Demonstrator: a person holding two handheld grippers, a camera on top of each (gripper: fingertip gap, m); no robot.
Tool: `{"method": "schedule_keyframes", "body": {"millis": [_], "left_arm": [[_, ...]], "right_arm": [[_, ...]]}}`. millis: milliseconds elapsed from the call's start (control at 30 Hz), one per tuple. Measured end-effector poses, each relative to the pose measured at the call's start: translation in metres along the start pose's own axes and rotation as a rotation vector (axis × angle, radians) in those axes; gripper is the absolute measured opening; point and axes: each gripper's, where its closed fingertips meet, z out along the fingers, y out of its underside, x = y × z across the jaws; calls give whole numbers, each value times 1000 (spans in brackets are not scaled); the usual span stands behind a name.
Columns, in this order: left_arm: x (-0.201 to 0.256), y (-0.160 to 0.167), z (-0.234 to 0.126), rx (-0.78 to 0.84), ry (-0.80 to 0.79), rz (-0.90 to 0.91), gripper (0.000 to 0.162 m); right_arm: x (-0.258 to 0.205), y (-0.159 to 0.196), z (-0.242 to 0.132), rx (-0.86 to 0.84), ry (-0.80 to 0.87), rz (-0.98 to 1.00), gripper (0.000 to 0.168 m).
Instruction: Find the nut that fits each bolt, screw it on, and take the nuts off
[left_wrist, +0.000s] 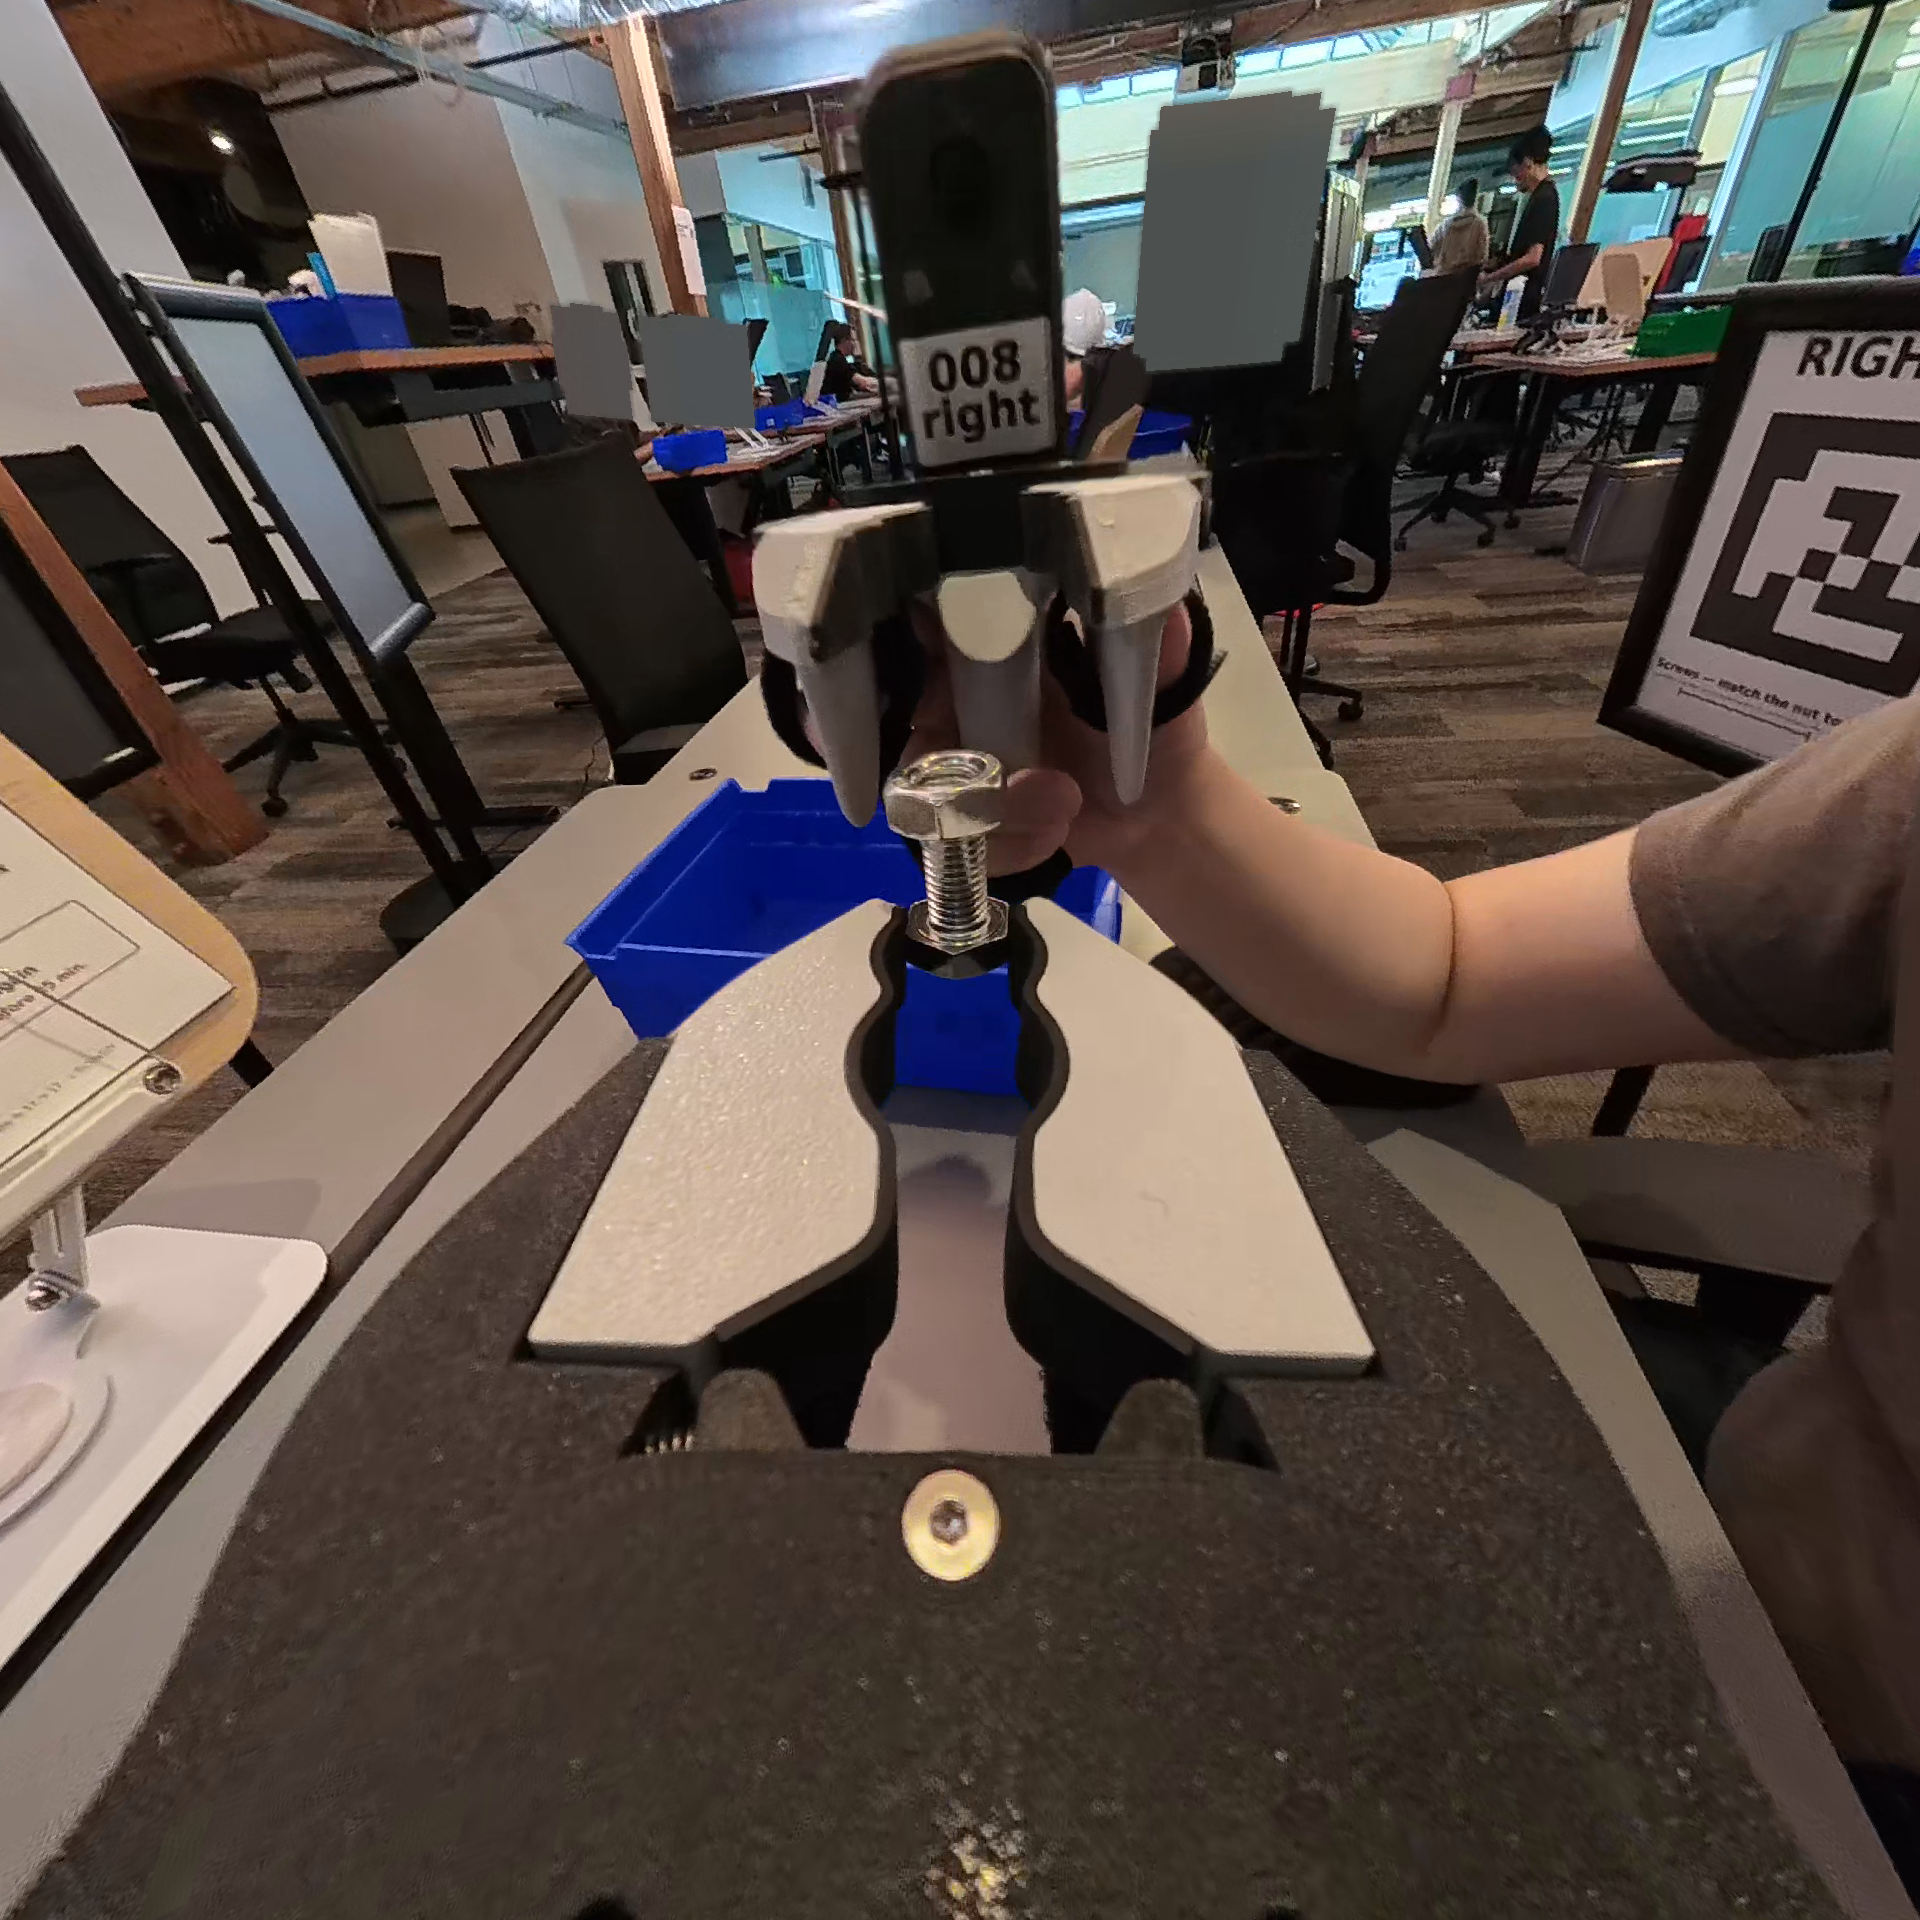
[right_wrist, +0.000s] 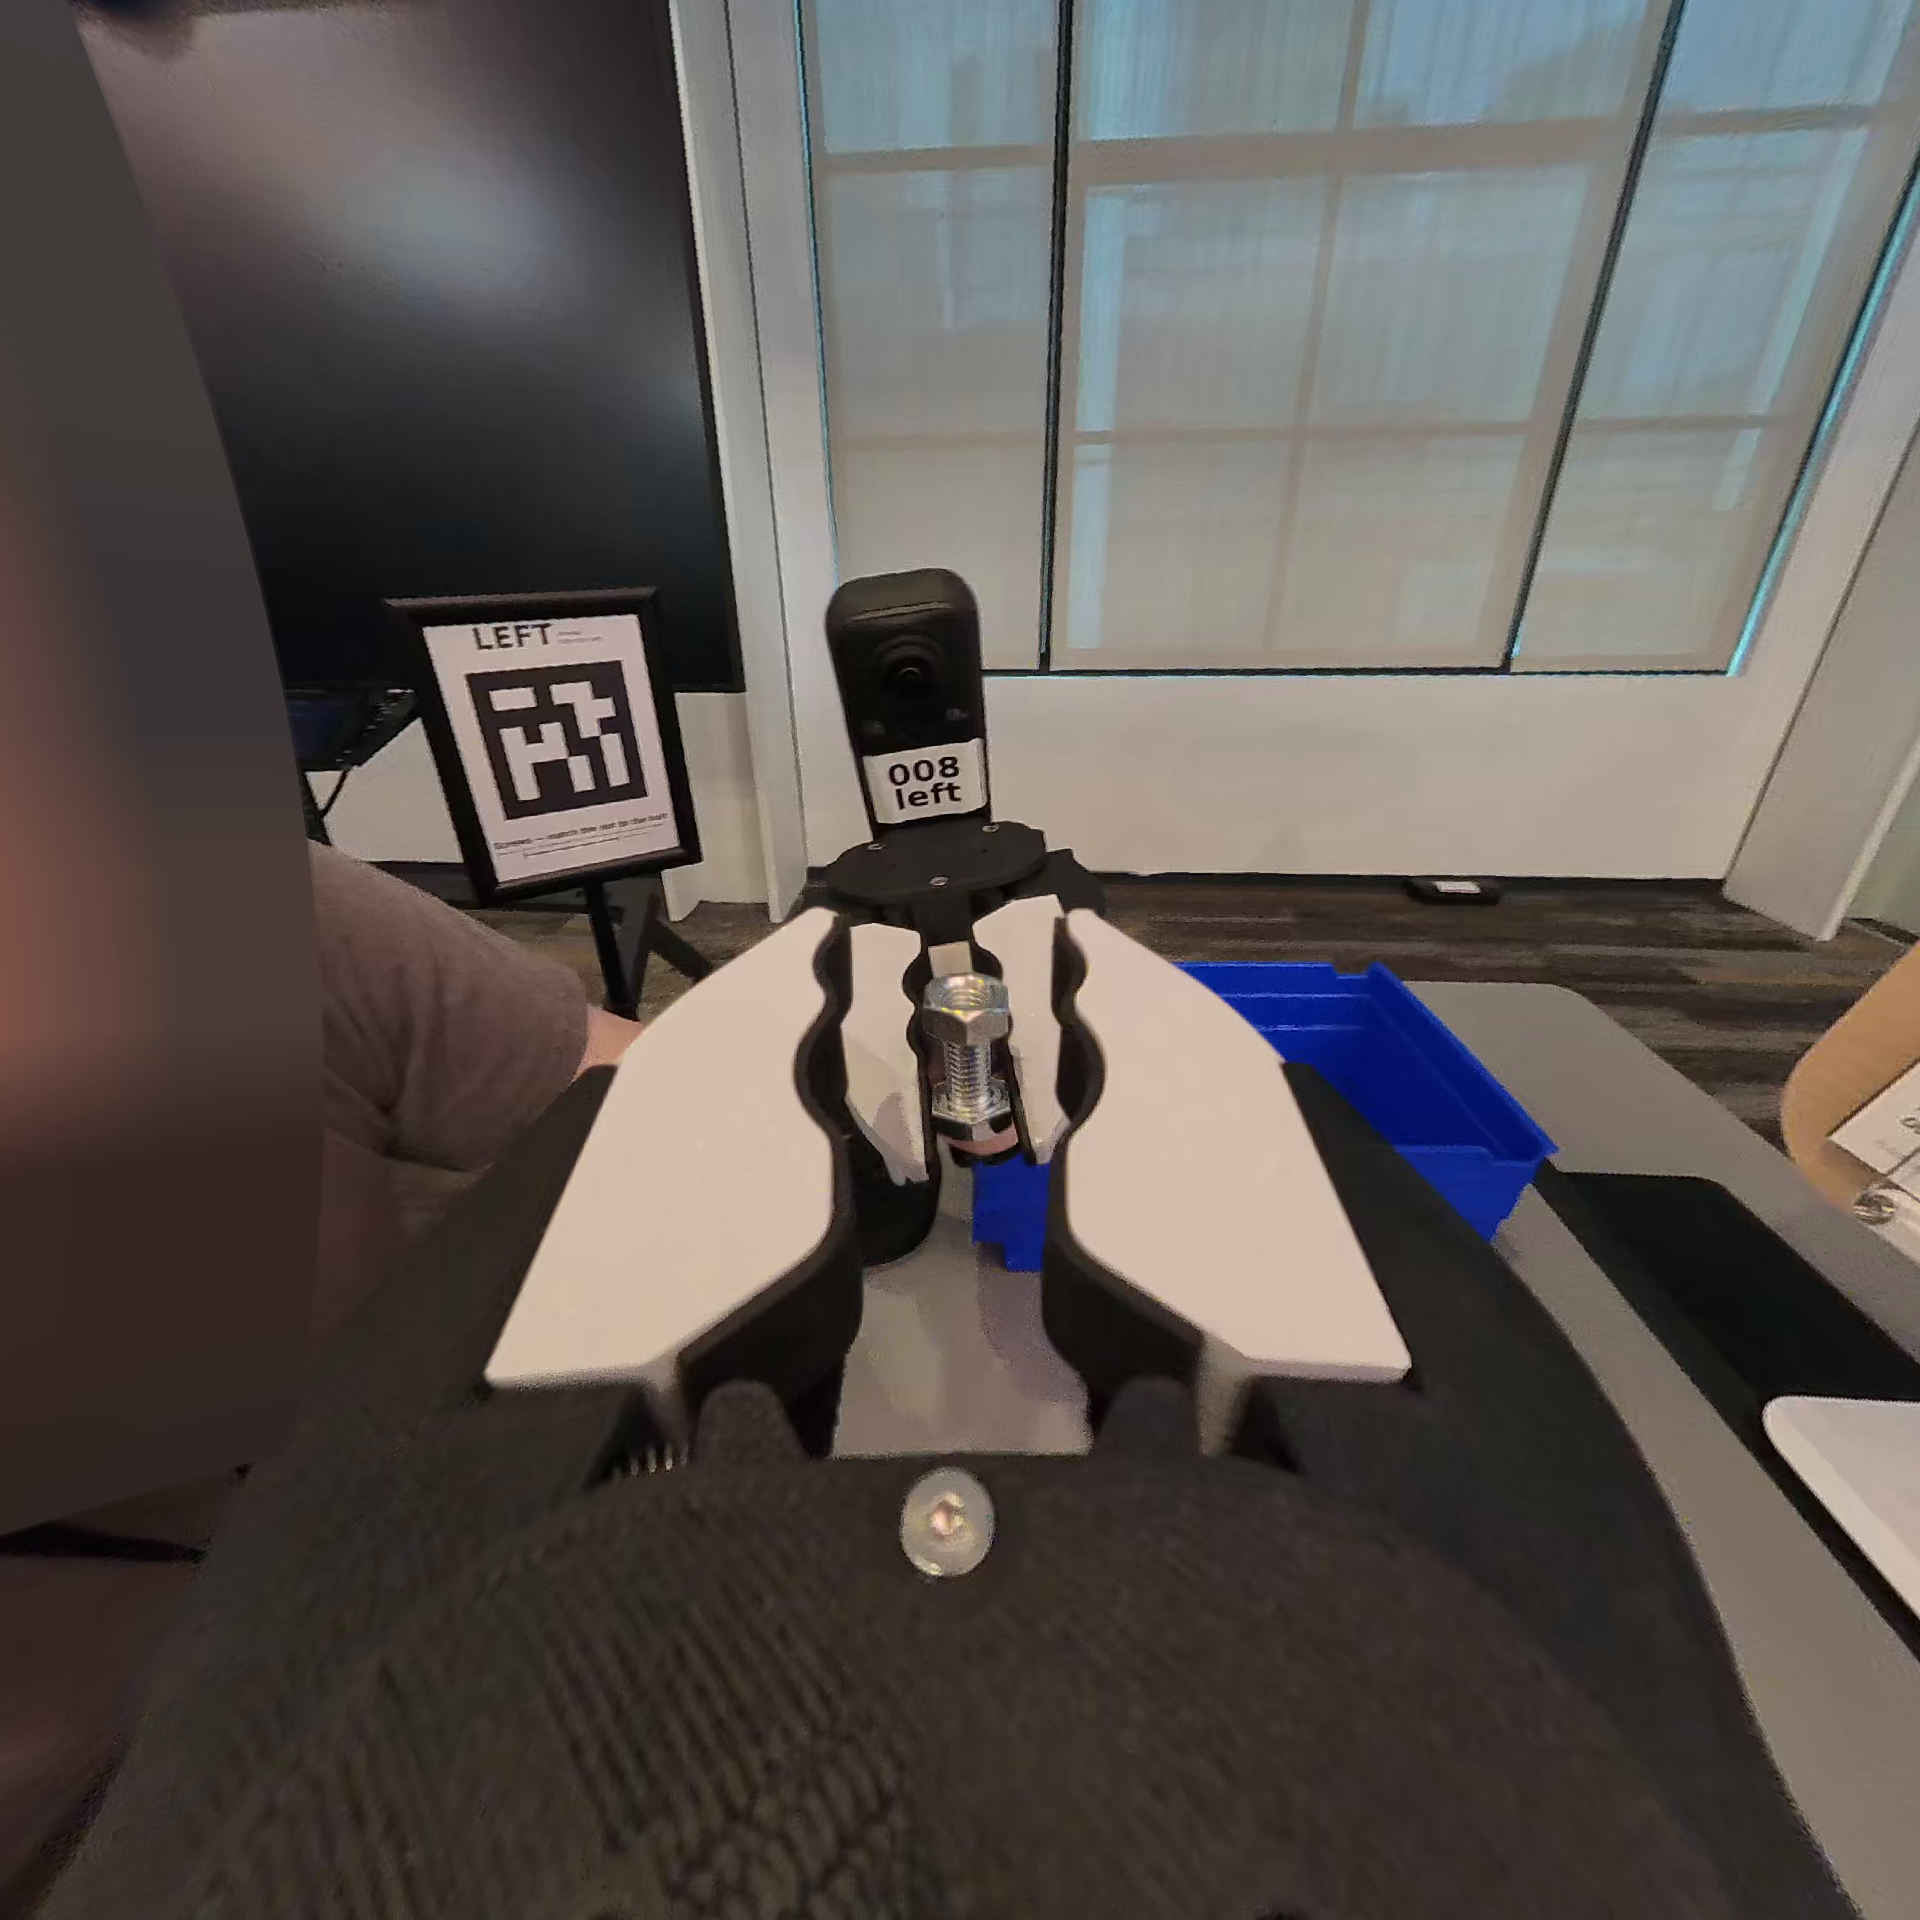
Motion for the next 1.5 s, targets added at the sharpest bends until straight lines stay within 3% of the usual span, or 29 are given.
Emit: {"method": "schedule_keyframes", "body": {"millis": [900,1067,1333,1500], "left_arm": [[5,-7,-4,4,-2,17,18],[16,-7,-3,-5,61,13,18],[50,-3,-2,-21,291,-16,18],[44,-5,-1,-4,259,-29,18]], "right_arm": [[-4,19,13,-59,-45,14,18],[-13,20,12,-72,-115,18,18],[-43,27,7,-98,-372,105,18],[-38,24,7,-69,-361,112,18]]}}
